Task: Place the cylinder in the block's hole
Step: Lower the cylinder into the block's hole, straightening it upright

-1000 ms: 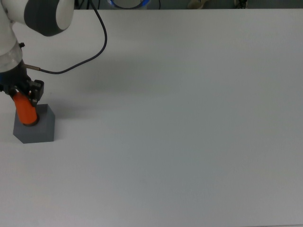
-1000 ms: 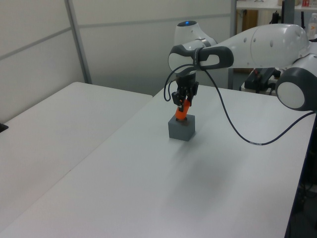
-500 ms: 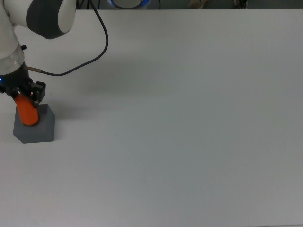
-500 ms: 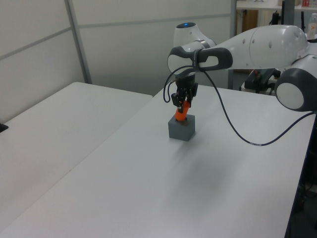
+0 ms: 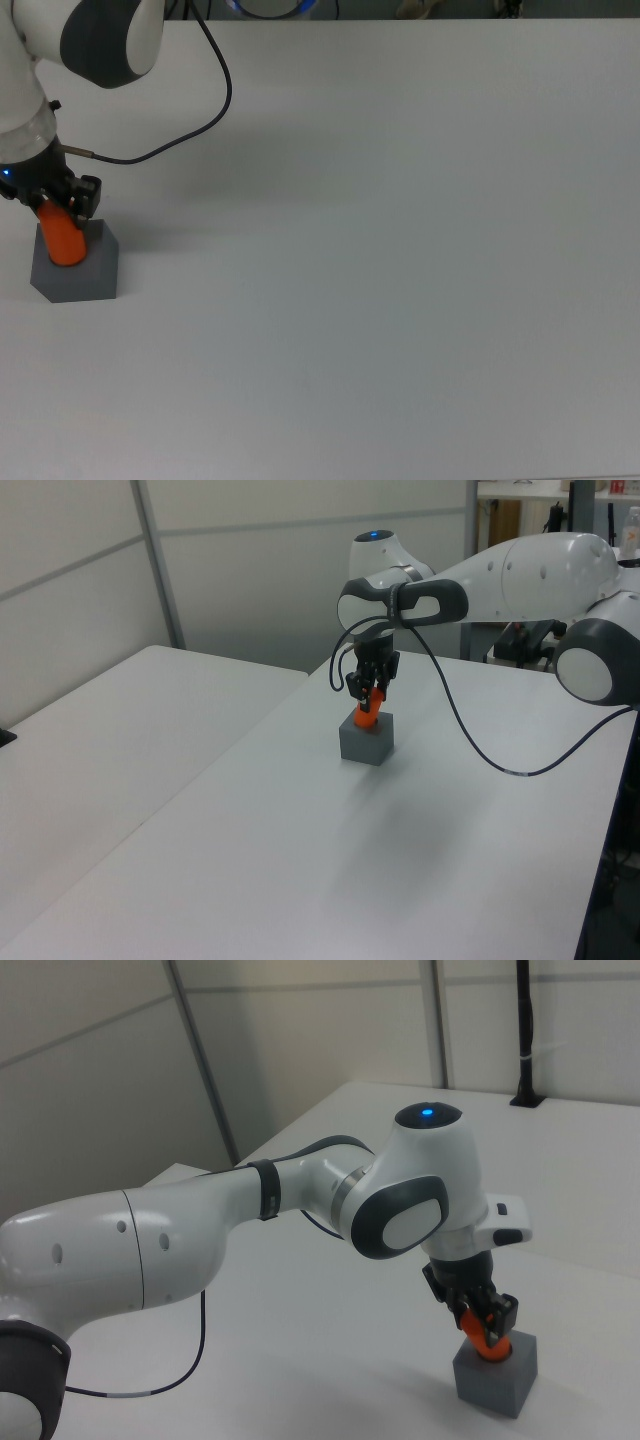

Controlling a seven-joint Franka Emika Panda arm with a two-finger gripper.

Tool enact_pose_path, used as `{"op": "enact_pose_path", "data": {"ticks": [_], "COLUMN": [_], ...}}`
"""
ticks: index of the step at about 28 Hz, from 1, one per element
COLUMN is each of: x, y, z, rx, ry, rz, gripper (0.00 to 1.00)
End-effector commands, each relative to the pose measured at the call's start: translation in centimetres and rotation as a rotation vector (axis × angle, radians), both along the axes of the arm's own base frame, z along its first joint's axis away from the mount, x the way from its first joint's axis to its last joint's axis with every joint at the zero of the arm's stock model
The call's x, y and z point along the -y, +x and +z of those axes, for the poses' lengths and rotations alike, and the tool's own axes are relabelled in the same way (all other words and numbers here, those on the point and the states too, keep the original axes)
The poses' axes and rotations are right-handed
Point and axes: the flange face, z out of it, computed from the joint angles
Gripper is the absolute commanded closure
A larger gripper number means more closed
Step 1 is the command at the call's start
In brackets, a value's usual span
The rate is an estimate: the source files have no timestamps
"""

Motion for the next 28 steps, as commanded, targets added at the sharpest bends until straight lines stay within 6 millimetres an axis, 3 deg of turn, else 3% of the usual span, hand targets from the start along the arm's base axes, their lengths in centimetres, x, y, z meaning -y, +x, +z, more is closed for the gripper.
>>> {"op": "enact_pose_path", "data": {"ticks": [1,2,5,7,15,25,28], "x": [-0.3,-0.3,-0.3,-0.3,-0.3,-0.8,-2.4], "y": [-0.3,-0.3,-0.3,-0.2,-0.3,-1.1,-1.4], "z": [-0.1,-0.2,-0.1,0.0,1.2,6.0,7.3], "rx": [-0.003,-0.005,-0.002,-0.001,0.018,0.084,0.065], "ry": [0.004,0.004,0.004,0.003,0.001,-0.001,-0.001], "rz": [0.006,0.004,0.000,0.000,-0.002,0.005,0.032], "gripper": [0.70,0.61,0.12,0.00,0.00,0.00,0.00]}}
